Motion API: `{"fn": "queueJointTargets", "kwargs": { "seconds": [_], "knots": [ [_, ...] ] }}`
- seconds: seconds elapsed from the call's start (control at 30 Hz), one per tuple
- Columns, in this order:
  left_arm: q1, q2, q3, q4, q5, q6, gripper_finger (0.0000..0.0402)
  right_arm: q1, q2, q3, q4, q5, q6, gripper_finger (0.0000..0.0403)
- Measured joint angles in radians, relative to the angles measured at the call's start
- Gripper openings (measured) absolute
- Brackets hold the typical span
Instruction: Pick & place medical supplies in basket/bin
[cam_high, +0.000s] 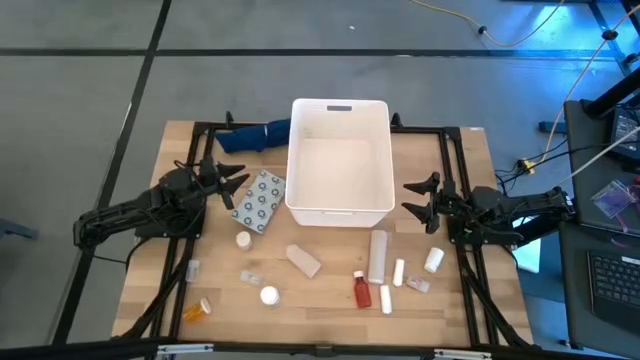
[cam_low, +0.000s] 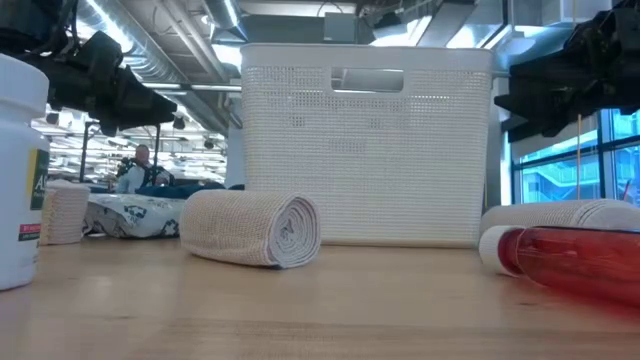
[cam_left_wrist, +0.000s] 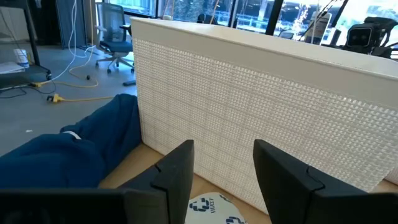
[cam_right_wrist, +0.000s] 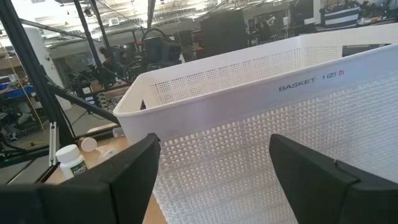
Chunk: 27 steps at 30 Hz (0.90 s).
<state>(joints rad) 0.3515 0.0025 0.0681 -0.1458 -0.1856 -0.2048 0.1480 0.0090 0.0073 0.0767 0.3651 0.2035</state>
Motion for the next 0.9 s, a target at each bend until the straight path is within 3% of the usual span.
{"fn": "queueJointTargets", "kwargs": {
  "seconds": [0.47,0.67,0.9],
  "knots": [
    [0.000,0.000,0.000,0.000,0.000,0.000,0.0159,0.000,0.000,0.000,0.010,0.004,0.027,0.0303],
    [0.000,0.000,0.000,0.000,0.000,0.000,0.0159,0.000,0.000,0.000,0.164,0.009,0.027,0.0303],
    [0.000,0.000,0.000,0.000,0.000,0.000,0.0159,0.000,0.000,0.000,0.352,0.168,0.103,0.0303]
  ]
}}
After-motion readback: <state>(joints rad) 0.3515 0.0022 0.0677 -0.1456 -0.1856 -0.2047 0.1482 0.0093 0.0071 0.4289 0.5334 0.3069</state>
